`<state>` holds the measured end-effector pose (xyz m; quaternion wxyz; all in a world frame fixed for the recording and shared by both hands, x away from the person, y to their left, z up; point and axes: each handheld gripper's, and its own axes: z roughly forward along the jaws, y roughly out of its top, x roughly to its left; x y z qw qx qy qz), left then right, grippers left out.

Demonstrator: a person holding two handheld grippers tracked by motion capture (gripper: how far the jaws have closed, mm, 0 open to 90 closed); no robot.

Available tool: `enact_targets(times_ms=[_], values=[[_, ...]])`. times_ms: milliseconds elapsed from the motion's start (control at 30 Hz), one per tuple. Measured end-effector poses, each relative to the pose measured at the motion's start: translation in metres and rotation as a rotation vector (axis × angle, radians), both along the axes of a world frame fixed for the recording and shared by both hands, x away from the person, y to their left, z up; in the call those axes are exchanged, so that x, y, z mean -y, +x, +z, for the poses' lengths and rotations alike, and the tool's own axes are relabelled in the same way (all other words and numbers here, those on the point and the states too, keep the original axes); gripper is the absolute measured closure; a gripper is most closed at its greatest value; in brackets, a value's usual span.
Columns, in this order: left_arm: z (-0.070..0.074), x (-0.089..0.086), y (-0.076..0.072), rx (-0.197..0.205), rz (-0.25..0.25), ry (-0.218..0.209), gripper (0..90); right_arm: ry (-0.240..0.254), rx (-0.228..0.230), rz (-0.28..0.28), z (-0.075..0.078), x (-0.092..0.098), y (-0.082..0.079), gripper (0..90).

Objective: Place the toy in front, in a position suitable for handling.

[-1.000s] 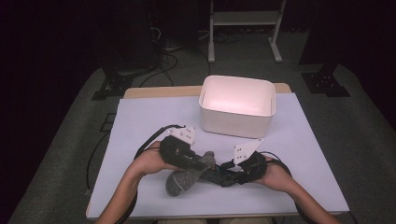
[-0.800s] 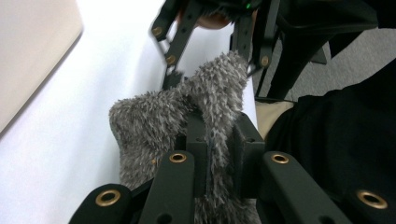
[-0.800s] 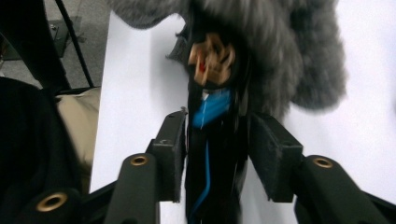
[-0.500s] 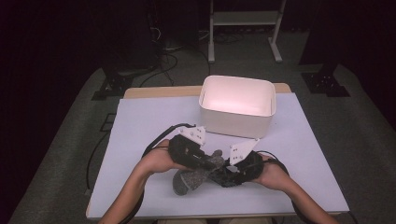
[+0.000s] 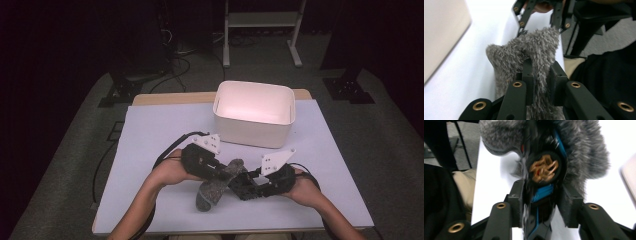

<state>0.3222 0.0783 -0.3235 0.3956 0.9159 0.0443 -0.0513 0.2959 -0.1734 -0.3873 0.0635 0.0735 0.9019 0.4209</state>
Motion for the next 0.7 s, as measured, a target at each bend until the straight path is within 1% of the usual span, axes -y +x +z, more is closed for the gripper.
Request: enact_targets(times_ms=[33,100,200,267,300,333,400,467,500,633,700], values=[[-0.001,-0.002,0.001,0.003,-0.004,0.001,77.9,0.008,-0.017,-0.004,-0.001,0.002,0.0,59.0],[-0.003,-0.002,0.001,-0.006,-0.001,-0.017,78.0,0.016,-0.017,-0.005,-0.003,0.005,0.0,59.0],[-0.003,0.0,0.002,-0.003,-0.008,-0.019,78.5,0.01,-0.023,-0.005,-0.002,0.005,0.0,58.8],[-0.001,0.004,0.001,-0.001,-0.014,-0.016,78.6,-0.013,-0.029,-0.004,-0.001,0.003,0.0,57.8],[-0.001,0.006,0.0,0.0,-0.02,-0.016,78.5,-0.024,-0.019,-0.005,0.0,0.002,0.0,56.7],[0.0,0.008,0.0,0.002,-0.031,-0.018,78.5,-0.038,-0.019,-0.006,0.0,0.0,0.0,55.3],[0.0,0.011,-0.001,-0.001,-0.04,-0.023,78.5,-0.056,-0.026,0.002,-0.001,-0.003,0.0,54.0],[0.001,0.012,-0.002,0.005,-0.045,-0.02,78.5,-0.078,-0.027,0.008,-0.004,-0.009,0.0,54.0],[0.001,0.011,-0.003,0.008,-0.044,-0.016,78.5,-0.078,-0.025,0.01,-0.005,-0.01,0.0,54.8],[0.002,0.006,-0.002,0.01,-0.028,-0.004,78.6,-0.048,-0.033,0.011,-0.007,-0.011,0.002,55.6],[0.002,0.003,-0.001,0.002,-0.027,-0.02,78.6,-0.042,-0.036,0.011,-0.007,-0.012,0.003,55.7]])
